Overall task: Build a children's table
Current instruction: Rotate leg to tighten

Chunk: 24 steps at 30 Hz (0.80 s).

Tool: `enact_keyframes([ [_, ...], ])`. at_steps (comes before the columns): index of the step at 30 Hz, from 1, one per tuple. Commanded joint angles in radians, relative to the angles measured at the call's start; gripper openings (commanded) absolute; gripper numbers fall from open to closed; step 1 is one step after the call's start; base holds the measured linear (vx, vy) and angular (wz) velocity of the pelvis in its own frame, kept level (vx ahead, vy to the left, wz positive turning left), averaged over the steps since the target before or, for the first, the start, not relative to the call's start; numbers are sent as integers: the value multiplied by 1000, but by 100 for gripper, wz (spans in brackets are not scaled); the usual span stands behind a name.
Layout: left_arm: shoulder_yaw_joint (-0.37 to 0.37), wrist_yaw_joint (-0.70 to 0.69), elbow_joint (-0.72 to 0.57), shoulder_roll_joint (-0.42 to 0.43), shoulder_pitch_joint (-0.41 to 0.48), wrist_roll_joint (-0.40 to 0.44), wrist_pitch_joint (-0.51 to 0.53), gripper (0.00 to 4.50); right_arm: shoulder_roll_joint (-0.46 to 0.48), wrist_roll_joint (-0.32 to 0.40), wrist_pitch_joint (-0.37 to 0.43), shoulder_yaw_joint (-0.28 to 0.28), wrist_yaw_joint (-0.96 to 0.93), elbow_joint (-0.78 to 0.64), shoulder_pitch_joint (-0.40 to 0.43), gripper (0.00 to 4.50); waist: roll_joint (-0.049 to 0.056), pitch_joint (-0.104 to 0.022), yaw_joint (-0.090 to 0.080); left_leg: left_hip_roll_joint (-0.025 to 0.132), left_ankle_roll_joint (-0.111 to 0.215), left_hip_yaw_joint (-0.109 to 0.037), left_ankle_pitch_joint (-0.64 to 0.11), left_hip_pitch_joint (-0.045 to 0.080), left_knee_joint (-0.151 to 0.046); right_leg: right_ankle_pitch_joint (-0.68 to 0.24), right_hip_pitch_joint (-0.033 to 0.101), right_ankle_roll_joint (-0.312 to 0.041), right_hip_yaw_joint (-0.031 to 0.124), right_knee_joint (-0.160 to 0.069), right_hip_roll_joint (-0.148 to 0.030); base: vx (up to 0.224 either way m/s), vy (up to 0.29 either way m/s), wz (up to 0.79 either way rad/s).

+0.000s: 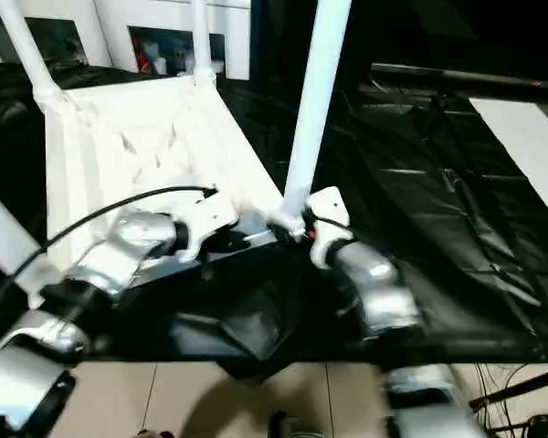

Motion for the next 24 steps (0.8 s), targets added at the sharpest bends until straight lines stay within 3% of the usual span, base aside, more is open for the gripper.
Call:
enact_keyframes([
  [1,-68,-106,10,27,45,18,0,0,-16,29,-10,26,118,-45,0,419,0,-58,8,22,107,0,-208,-9,-58,-302,53,-217,45,-58,-58,56,-27,2],
  [6,-78,-265,-75,90,87,-42,-32,0,-63,54,-10,30,219,-56,0,419,2,-66,16,22,141,6,-88,-7,-49,-75,60,-286,48,-28,-52,21,-10,1],
  [8,-70,-285,-92,109,99,-54,-38,0,-77,73,-1,38,267,-76,6,419,4,-71,27,22,176,11,-30,0,-42,51,57,-319,50,-11,-47,0,0,0],
  [9,-67,-286,-96,112,101,-55,-30,0,-78,79,2,39,278,-80,8,419,4,-70,28,23,184,11,-25,-1,-43,61,57,-322,49,-10,-47,0,0,0],
  [12,-64,-291,-100,118,104,-57,-24,0,-80,87,7,41,296,-86,10,419,4,-63,32,27,168,11,-72,-1,-46,-34,57,-309,47,-18,-51,0,0,0],
  [16,-58,-287,-97,127,104,-58,-23,0,-97,83,9,62,359,-98,25,419,0,-60,33,26,112,11,-155,0,-49,-185,55,-261,50,-33,-54,0,0,0],
  [20,-50,-286,-95,132,100,-57,-23,0,-115,72,-2,80,396,-101,36,419,-1,-65,33,23,111,11,-128,-2,-46,-153,58,-254,51,-29,-52,0,0,0],
  [24,-50,-285,-92,132,99,-55,-24,0,-119,69,-5,77,390,-95,36,404,0,-68,33,23,131,12,-93,-2,-43,-94,58,-273,50,-22,-50,0,0,0],
])
